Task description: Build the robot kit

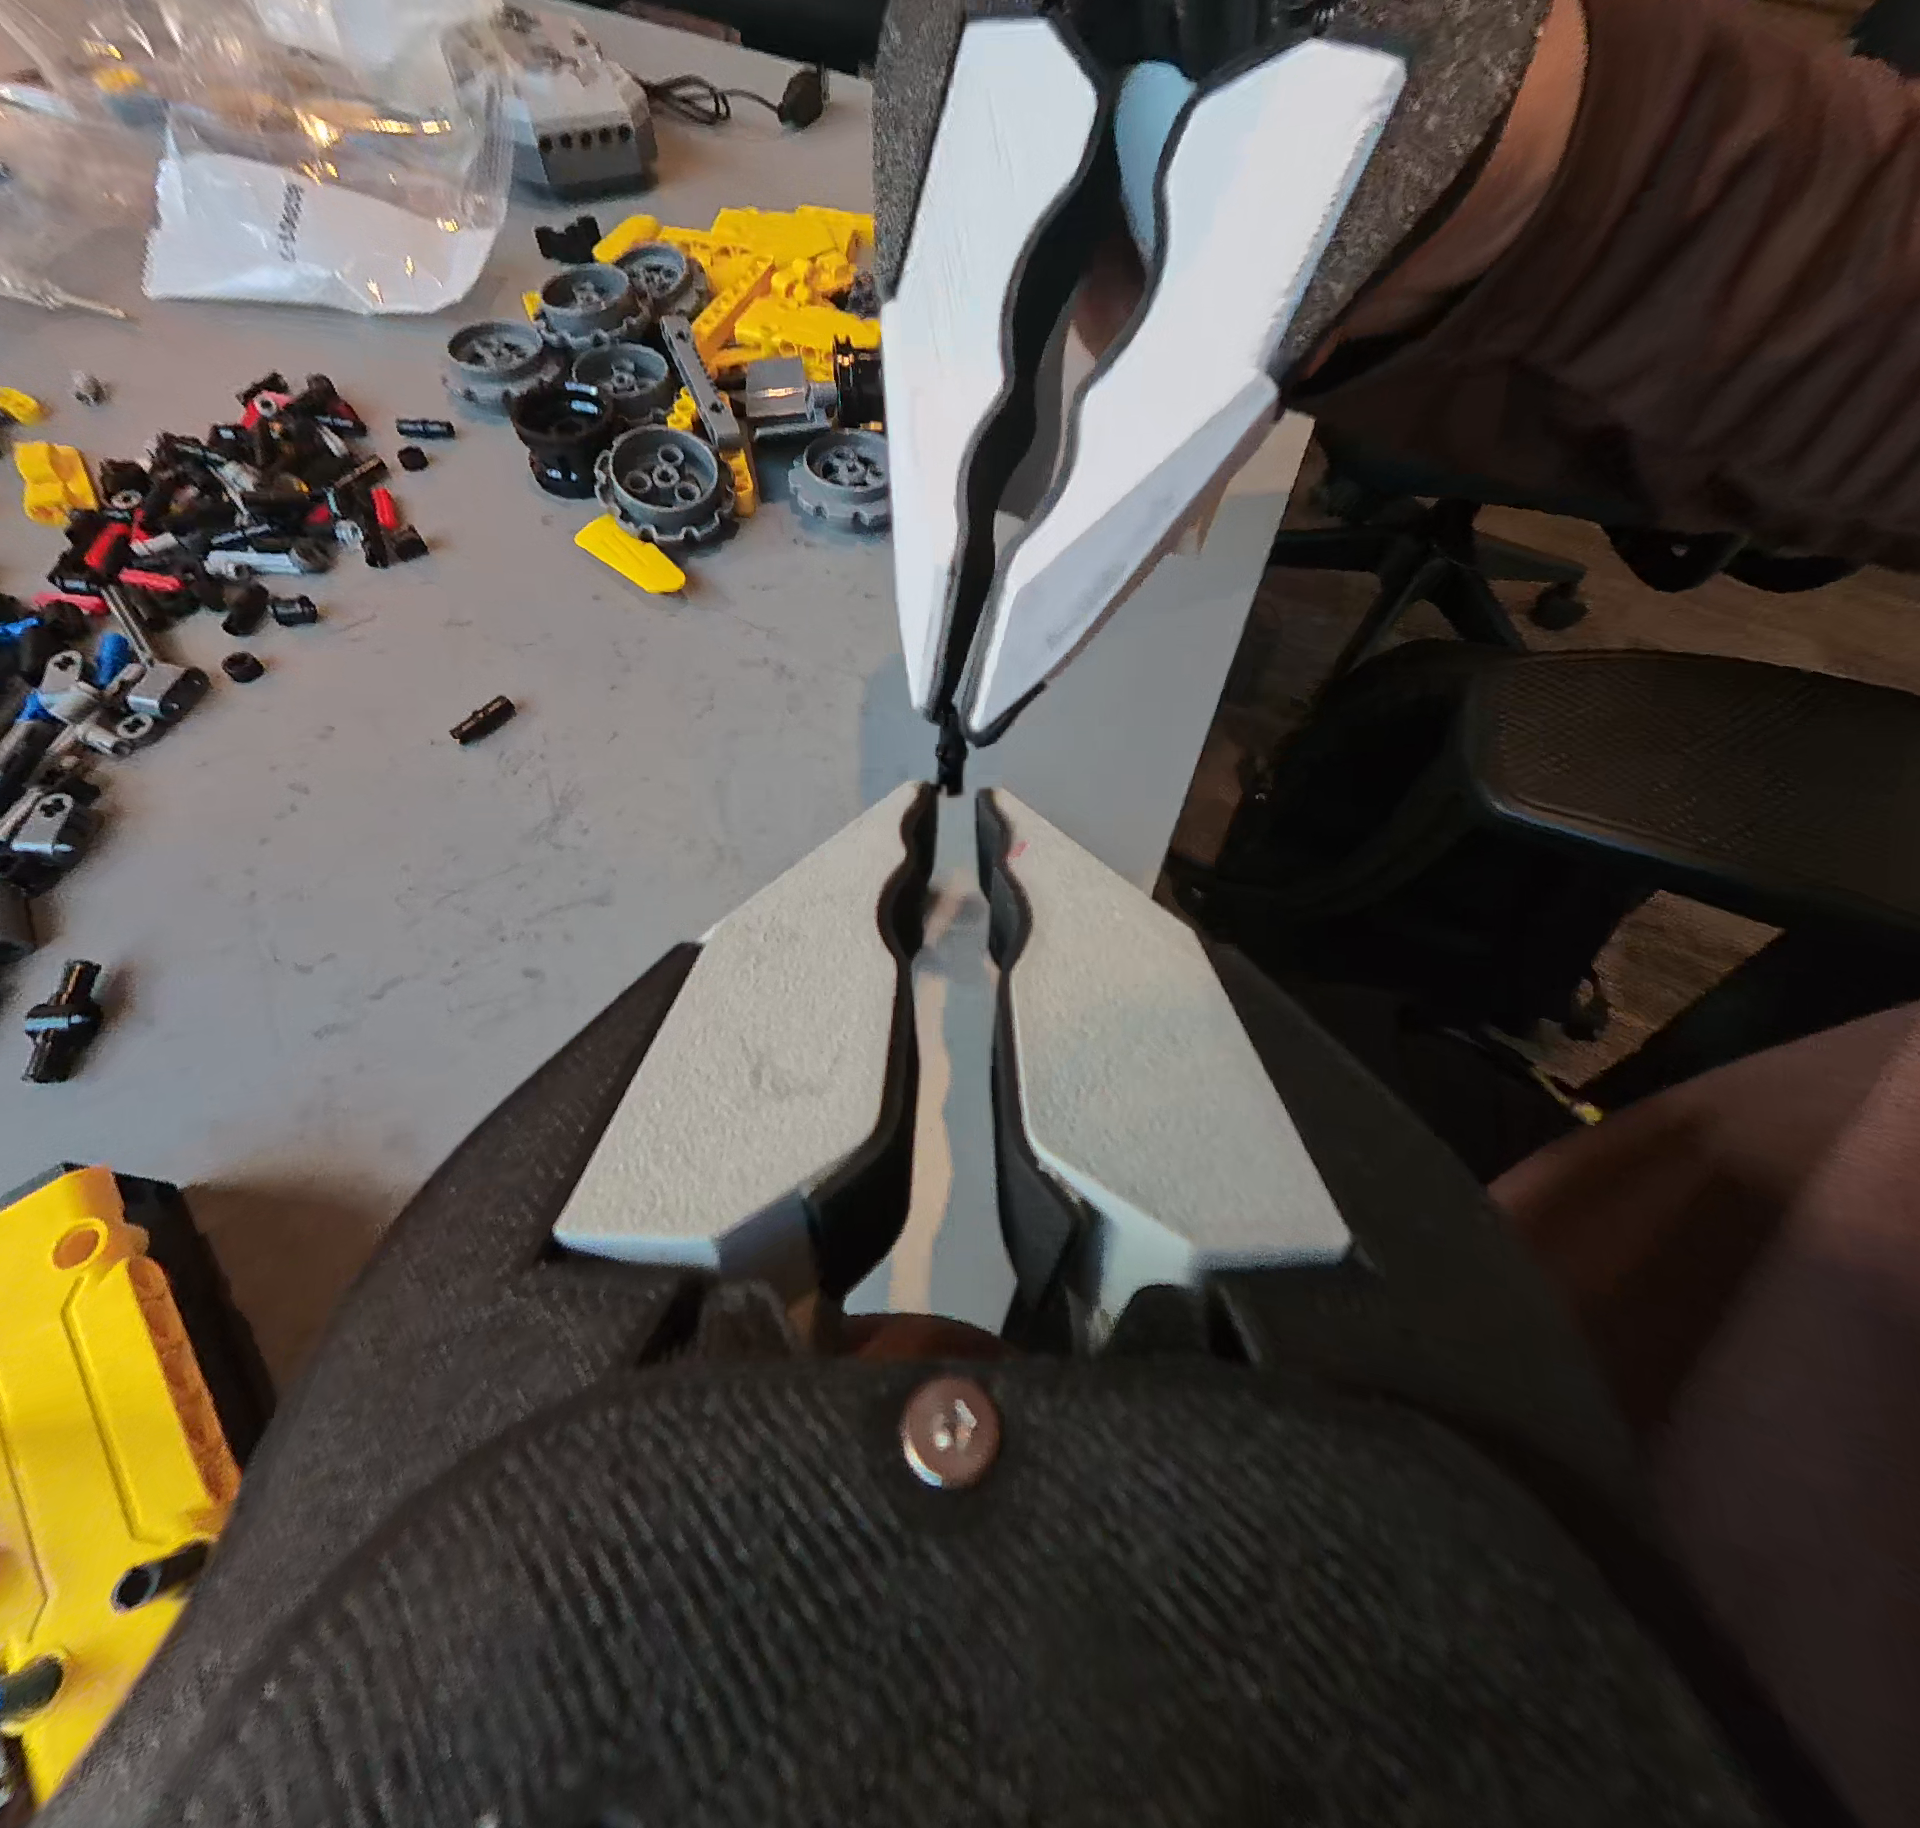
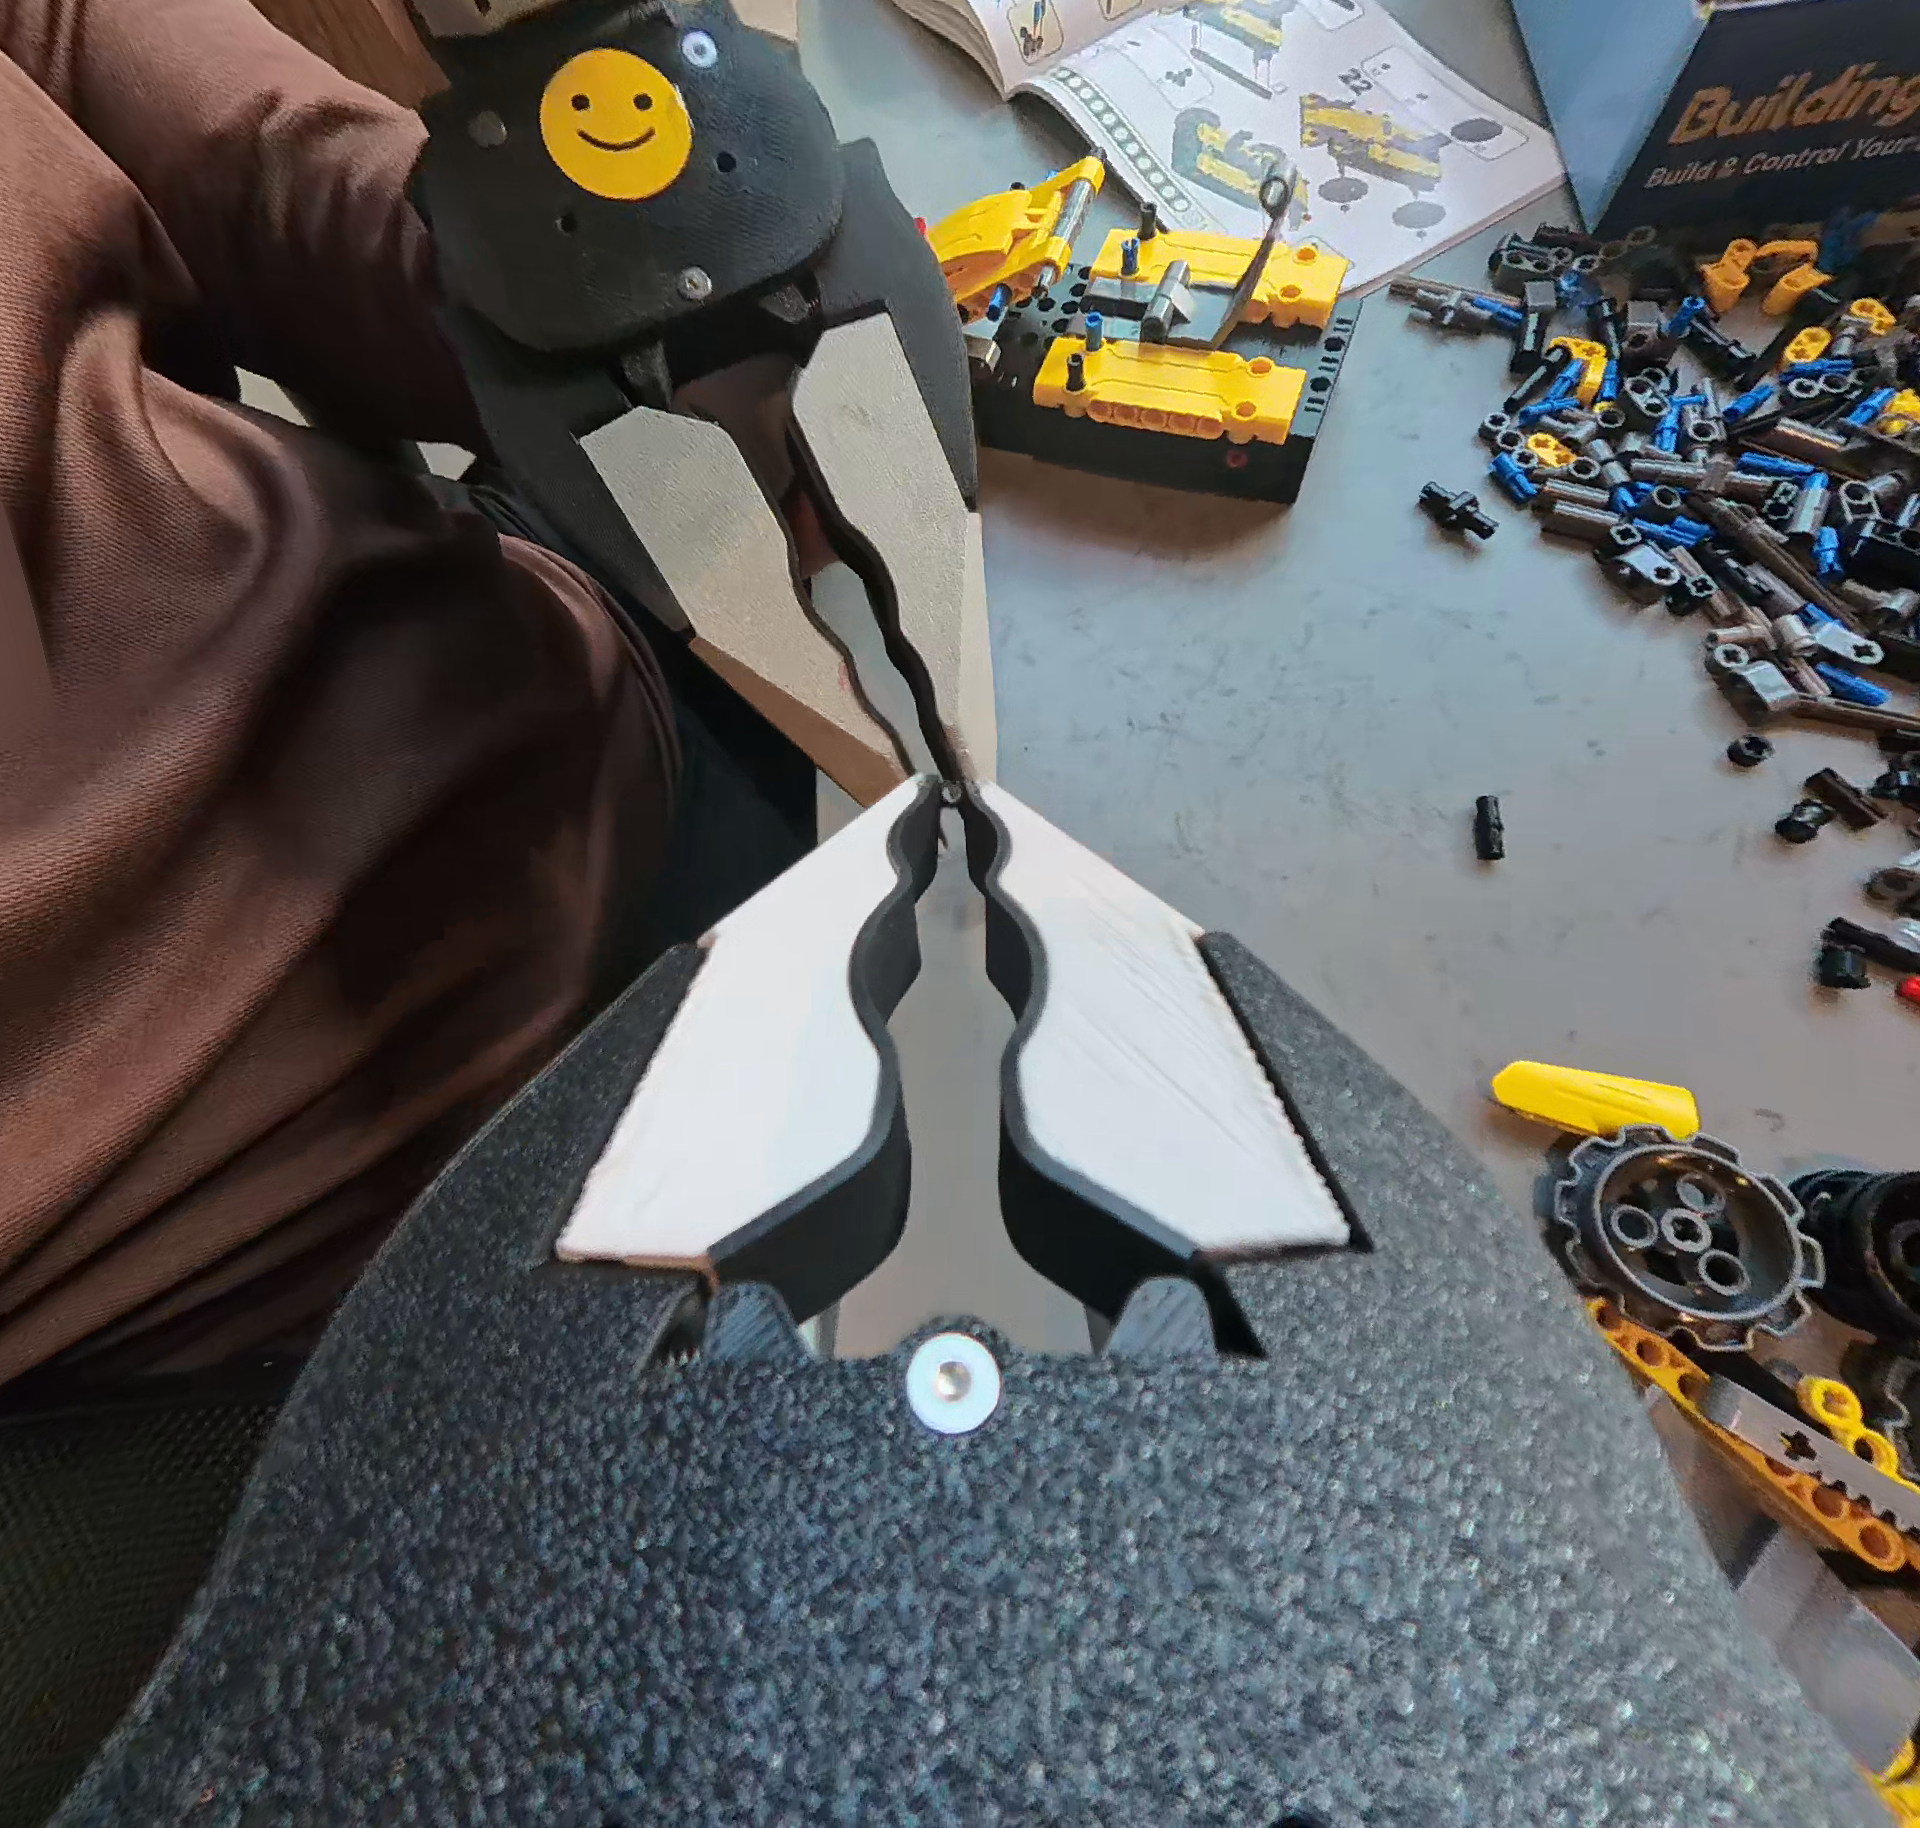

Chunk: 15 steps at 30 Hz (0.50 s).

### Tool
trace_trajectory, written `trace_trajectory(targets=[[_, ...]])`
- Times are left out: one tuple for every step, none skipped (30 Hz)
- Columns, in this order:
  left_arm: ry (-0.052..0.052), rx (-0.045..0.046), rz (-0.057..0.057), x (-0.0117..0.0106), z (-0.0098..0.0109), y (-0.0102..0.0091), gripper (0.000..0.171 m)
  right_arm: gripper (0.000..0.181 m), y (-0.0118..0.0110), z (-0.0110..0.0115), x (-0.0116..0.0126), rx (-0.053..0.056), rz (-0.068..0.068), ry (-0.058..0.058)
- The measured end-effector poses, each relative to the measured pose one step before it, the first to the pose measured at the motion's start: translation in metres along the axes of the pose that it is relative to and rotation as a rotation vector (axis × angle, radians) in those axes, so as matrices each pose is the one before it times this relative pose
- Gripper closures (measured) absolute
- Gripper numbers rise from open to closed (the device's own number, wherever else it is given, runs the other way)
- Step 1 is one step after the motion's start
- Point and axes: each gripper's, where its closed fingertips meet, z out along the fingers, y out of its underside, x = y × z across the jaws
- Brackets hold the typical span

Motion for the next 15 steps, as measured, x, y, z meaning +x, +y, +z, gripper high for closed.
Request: trace_trajectory(targets=[[-0.0093, -0.02219, 0.0133, -0.0018, -0.00151, 0.00317, 0.161, 0.181, 0.00232, 0.00043, 0.00354, -0.0115, 0.003, 0.0172], [-0.0252, -0.01953, 0.0158, -0.00376, -0.00204, 0.00295, 0.153, 0.181, 0.00287, 0.0002, 0.0035, -0.0144, 0.0012, 0.0158], [-0.0289, -0.01984, 0.0144, -0.00456, -0.00189, 0.00331, 0.146, 0.181, 0.00267, 0.00064, 0.00213, -0.0137, 0.0007, 0.0086], [-0.0224, -0.02286, 0.012, -0.00385, -0.00091, 0.00409, 0.143, 0.181, 0.00175, 0.00122, 0.00068, -0.0087, 0.0001, 0.0018], [-0.0151, -0.02485, 0.0094, -0.00306, 0.00033, 0.00458, 0.143, 0.181, 0.00153, 0.00204, 0.00038, -0.0074, -0.0011, 0.0005], [-0.0092, -0.02099, 0.0055, -0.00229, 0.00177, 0.00399, 0.143, 0.181, 0.00225, 0.00278, 0.00064, -0.0124, -0.0029, 0.0027], [0.0008, -0.02024, -0.0004, -0.00079, 0.00273, 0.00385, 0.144, 0.181, 0.00292, 0.00352, 0.00075, -0.0173, -0.0049, 0.0037], [0.0103, -0.02311, -0.006, 0.00089, 0.00319, 0.00354, 0.144, 0.181, 0.00301, 0.00367, 0.00054, -0.0177, -0.0056, 0.0025], [0.011, -0.01516, -0.0046, 0.00127, 0.00305, 0.00173, 0.144, 0.181, 0.00264, 0.00357, 0.00032, -0.0144, -0.0048, 0.0012], [0.009, -0.00667, -0.0011, 0.00117, 0.00252, 0.00047, 0.146, 0.181, 0.00193, 0.00308, 0.00033, -0.0091, -0.0033, 0.0004], [0.0091, -0.01464, -0.0023, 0.00111, 0.00237, 0.00109, 0.148, 0.181, 0.00144, 0.00254, 0.0002, -0.0041, 0.0001, -0.0019], [0.0069, -0.02094, -0.002, 0.00064, 0.00244, 0.0016, 0.148, 0.181, 0.00128, 0.00187, 0.00075, -0.0021, 0.0035, -0.0006], [-0.0015, -0.01618, 0.0, -0.00056, 0.00205, 0.00133, 0.15, 0.181, 0.00133, 0.00122, 0.00084, -0.0019, 0.003, 0.0004], [-0.0048, -0.01415, 0.0014, -0.001, 0.00165, 0.00134, 0.152, 0.181, 0.00086, 0.00051, 0.0006, -0.0008, 0.0018, 0.0], [0.0011, -0.01586, 0.0, -0.00004, 0.00156, 0.00191, 0.152, 0.181, 0.00033, 0.00006, 0.00071, 0.001, 0.0012, 0.001]])
